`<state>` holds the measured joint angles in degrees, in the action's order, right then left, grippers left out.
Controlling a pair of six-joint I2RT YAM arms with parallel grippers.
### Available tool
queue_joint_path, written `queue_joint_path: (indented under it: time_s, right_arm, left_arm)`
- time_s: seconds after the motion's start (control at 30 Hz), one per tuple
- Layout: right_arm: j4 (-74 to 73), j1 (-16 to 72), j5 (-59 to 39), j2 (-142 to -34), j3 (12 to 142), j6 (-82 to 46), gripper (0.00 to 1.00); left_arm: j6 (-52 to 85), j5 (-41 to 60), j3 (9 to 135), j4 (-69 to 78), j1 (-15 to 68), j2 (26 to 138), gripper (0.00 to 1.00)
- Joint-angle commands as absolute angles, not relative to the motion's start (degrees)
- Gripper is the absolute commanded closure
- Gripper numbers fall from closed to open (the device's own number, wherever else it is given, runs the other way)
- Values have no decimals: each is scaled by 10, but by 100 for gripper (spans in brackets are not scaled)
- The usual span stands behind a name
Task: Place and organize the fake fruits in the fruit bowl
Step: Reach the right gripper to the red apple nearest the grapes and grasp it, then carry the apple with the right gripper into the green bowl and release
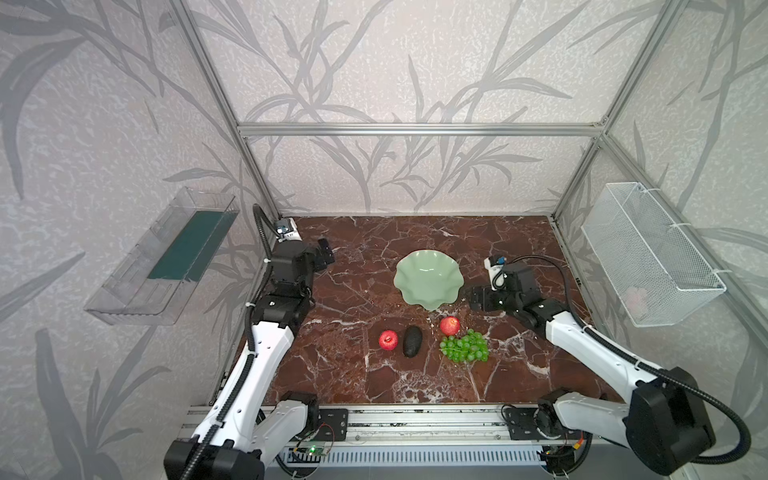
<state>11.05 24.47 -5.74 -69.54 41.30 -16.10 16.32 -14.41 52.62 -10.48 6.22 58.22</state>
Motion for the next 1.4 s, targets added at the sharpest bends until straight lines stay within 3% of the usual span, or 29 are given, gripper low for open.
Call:
queue_joint_path:
  time_s: [0.0,0.17,0.43,0.63,0.8,1.03,1.27,1.37]
  right_arm:
    - [180,298,-27,-715,441,-191,5]
    - [193,364,11,-766,464,-225,6]
    - [194,401,25,-850,485,-250,8]
    - [166,409,31,-895,491,-258,19]
    - [167,411,35,-918,503,-253,35]
    - [198,412,77,-859,486,-258,48]
    - [303,412,173,-708,469,-227,49]
    - [293,411,170,-685,493,-205,49]
  left_arm:
    - [163,-118,522,-156,57,585,3]
    - [163,-118,531,-179,52,590,3]
    - [184,-101,514,-157,38,575,3]
    - [190,-90,512,-160,29,576,3]
    - [194,-88,505,-157,25,571,3]
    - [201,-79,501,-151,18,571,3]
    - [207,-75,499,-148,9,570,3]
    - [213,-68,498,-145,2,570,3]
